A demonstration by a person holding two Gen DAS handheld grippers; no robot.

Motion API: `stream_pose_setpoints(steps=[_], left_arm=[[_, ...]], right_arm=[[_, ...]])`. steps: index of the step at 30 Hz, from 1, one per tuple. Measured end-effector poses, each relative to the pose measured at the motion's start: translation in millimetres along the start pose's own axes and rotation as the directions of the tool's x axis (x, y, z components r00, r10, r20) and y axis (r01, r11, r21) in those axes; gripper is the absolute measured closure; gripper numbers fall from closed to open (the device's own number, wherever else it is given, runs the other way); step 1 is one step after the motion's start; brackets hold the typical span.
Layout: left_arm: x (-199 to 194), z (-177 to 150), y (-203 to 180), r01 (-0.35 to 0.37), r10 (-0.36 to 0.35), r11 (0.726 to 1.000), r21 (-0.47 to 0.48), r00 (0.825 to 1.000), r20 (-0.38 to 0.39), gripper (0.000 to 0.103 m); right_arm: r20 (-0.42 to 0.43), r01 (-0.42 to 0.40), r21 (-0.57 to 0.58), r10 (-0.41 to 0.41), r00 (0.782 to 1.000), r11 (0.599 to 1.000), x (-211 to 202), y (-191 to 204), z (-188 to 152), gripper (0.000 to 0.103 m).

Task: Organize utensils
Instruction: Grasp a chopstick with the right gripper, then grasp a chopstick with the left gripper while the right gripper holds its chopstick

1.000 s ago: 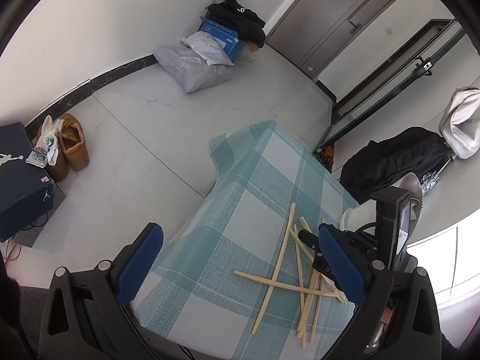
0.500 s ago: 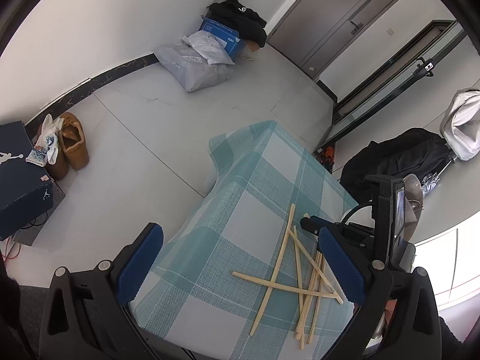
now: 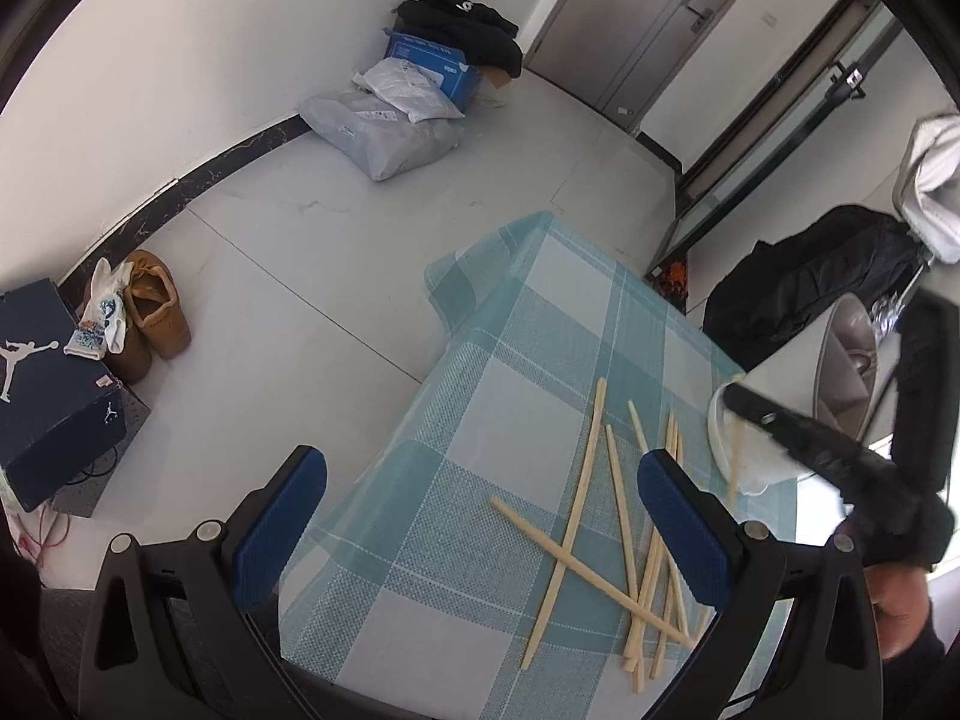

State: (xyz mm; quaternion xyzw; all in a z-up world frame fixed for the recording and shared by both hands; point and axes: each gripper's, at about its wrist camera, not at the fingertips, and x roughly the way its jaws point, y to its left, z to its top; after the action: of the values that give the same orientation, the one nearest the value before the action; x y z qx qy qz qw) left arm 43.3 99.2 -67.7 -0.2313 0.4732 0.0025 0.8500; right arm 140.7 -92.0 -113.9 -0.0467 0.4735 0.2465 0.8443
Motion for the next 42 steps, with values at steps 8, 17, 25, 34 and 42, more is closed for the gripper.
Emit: stream_pose_setpoints(steps=[8, 17, 25, 34, 42], left_arm=[[14, -10, -16, -0.029, 0.035, 0.996, 0.086, 0.997, -0.065, 0.001], [29, -18, 0, -0.024, 0.018, 0.999, -0.031, 0.983, -0.182, 0.001], [40, -22, -9, -0.039, 0.023, 0.997, -0.072, 0.977, -0.213, 0.015], [55, -14, -30, -0.191, 0.182, 0.982, -0.007, 0.949, -0.257, 0.038], [67, -7, -43, -0.370, 0.350, 0.929, -0.007, 0.884, -0.308, 0.062]], right_arm=[[0.168, -0.133, 0.224, 0.096, 0.981, 0.965, -55, -45, -24, 0.100], [0.295, -0.272, 0.337, 0.173, 0.940, 0.901, -84, -74, -64, 0.100], [0.361, -0.336, 0.362, 0.201, 0.911, 0.869, -90, -94, -75, 0.100], [0.385, -0.348, 0.360, 0.202, 0.901, 0.866, -100, -102, -90, 0.100], [0.402, -0.372, 0.369, 0.215, 0.890, 0.852, -107, -105, -93, 0.100]])
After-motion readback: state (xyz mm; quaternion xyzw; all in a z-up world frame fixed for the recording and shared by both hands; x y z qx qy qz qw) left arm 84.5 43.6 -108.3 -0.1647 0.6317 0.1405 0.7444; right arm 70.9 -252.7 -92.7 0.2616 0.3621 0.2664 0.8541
